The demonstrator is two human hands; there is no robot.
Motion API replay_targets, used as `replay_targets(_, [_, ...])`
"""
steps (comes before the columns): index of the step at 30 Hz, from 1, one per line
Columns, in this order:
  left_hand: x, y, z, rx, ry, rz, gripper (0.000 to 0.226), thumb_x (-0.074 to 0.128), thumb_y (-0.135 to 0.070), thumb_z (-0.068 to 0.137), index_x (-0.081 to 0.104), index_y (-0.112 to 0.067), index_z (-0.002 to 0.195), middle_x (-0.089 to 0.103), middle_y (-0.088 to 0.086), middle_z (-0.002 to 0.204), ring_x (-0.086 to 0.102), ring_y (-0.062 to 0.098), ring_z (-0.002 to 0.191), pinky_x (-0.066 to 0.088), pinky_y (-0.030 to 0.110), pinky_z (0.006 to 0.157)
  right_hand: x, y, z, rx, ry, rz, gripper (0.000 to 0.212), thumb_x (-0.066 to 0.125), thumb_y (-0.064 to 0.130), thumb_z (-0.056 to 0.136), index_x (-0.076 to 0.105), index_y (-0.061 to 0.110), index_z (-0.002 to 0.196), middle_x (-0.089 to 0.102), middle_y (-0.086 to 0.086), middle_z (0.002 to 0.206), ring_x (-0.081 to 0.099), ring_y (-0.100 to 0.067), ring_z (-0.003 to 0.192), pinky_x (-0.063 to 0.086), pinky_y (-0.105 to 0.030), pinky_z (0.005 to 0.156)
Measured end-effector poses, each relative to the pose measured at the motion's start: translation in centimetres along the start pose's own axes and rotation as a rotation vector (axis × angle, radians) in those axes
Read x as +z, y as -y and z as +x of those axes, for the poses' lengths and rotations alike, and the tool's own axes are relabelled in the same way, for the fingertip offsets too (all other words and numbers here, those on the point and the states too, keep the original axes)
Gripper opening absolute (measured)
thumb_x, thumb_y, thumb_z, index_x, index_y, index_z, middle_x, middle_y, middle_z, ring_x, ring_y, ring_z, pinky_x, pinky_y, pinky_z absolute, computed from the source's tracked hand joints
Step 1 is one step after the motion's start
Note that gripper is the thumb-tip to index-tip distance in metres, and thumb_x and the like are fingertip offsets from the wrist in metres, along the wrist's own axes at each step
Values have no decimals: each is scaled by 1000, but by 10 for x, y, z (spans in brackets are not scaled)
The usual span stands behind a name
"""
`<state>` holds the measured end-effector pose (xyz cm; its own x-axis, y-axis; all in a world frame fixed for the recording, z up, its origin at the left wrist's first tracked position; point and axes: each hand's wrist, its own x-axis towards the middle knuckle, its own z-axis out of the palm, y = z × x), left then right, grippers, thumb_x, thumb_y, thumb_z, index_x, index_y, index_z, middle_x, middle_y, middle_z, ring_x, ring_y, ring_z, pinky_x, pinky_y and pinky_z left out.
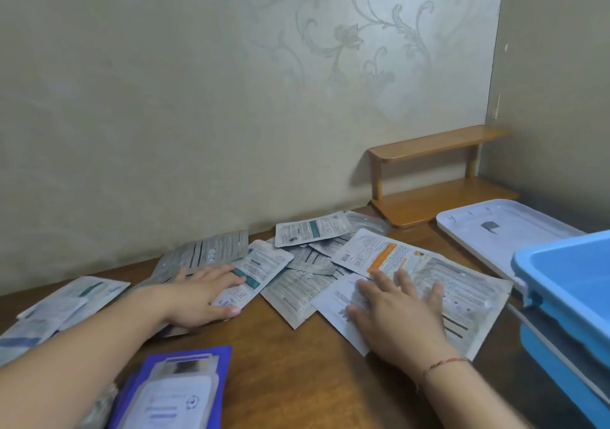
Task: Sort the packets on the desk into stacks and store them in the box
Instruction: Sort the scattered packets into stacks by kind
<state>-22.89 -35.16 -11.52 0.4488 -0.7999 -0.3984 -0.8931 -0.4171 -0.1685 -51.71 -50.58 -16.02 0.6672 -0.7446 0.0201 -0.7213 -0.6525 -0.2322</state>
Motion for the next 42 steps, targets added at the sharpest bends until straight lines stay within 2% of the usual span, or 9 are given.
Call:
replay_targets(3, [-5,-4,5,-17,-99,-3,77,32,-76,86,26,-34,150,-8,-10,163,-7,16,150,-2,55,119,-1,-3,1,107,-30,-64,65,25,71,90,41,33,140,19,6,159,-1,-30,150,6,-68,109])
replay_targets(7, [-14,-54,22,175,-334,-86,77,28,-77,85,15,-42,152,-5,-13,163,-6,14,150,-2,48,121,-3,-8,3,145,-10,-33,82,30,82,79,36,31,143,15,5,161,-2,-29,150,9,-67,111])
replay_targets(12, [-15,-91,42,277,-137,-63,77,42,-77,84,4,-58,147,-18,-19,160,-25,13,146,-19,54,114,-9,-16,-1,151,130,-28,117,34,95,63,7,28,155,-11,0,164,-23,-32,147,-2,-69,111])
replay_targets(21, [-16,-38,29,113,-135,7,77,58,-72,78,22,-55,145,-15,-14,162,-27,17,146,-21,59,111,4,26,-21,-304,110,-79,90,34,79,82,24,22,152,13,8,161,-8,-21,151,-13,-66,112])
replay_targets(24, [-14,-25,22,28,-138,40,75,55,-69,83,22,-51,148,-7,-8,164,-22,21,148,-20,62,110,9,35,-22,-449,39,-15,59,38,57,92,42,23,139,32,6,153,17,-18,146,13,-47,119])
replay_targets(28, [-7,-34,-7,80,-198,68,71,50,-59,92,17,-43,152,-4,-9,164,-17,17,149,-14,59,115,-2,41,-20,-560,-72,-72,19,43,30,93,60,22,89,64,3,112,54,-19,117,42,-37,97])
replay_targets(30, [-5,-46,-29,164,-236,95,73,50,-58,93,15,-39,154,-3,-12,163,-16,13,149,-14,56,117,-6,42,-21,-517,-74,-92,21,43,22,92,63,19,89,66,-2,103,60,-25,105,49,-35,82])
replay_targets(35, [3,-86,-85,220,-307,3,69,48,-55,95,17,-37,154,0,-15,163,-13,8,148,-8,52,120,7,37,-32,-557,-46,-26,48,43,60,90,59,23,115,55,7,128,42,-18,130,34,-37,105])
replay_targets(42, [35,-129,-190,442,-243,-247,94,67,-59,81,10,-40,154,-2,-24,161,-10,-12,142,-4,26,121,-6,2,-161,-929,163,35,65,42,72,88,37,41,145,24,24,157,5,-4,150,9,-30,121])
